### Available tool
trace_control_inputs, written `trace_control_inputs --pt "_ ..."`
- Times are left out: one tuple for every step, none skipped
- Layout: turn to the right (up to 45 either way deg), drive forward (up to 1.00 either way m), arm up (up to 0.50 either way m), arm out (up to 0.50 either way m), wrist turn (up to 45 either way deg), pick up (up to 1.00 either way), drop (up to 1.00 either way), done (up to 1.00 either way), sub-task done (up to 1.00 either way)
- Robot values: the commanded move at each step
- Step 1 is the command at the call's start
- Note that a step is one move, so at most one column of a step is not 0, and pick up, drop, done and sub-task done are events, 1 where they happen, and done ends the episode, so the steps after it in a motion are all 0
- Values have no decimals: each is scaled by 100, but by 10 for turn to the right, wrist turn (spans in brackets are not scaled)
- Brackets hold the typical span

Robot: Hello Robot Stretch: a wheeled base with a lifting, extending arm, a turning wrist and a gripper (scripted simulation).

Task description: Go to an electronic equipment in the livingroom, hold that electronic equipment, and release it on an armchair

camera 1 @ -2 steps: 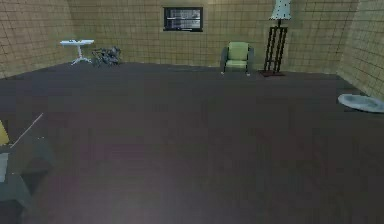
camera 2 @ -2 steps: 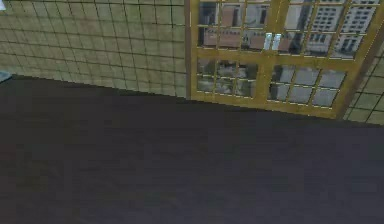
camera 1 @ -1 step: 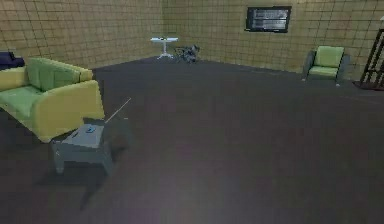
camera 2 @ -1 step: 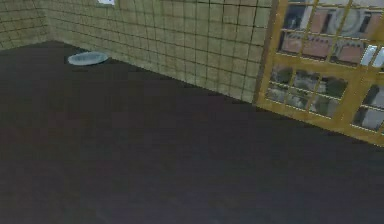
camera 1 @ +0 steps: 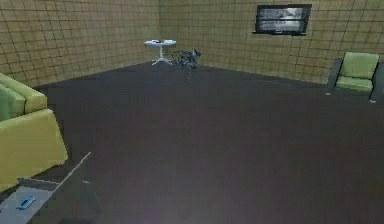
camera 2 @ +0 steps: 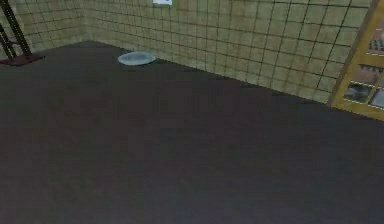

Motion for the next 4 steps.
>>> trace_control_inputs --pt "0 100 0 0 0 0 0 0 0" --pt "-60 0 0 0 0 0 0 0 0" --pt "0 50 0 0 0 0 0 0 0" --pt "-90 0 0 0 0 0 0 0 0"
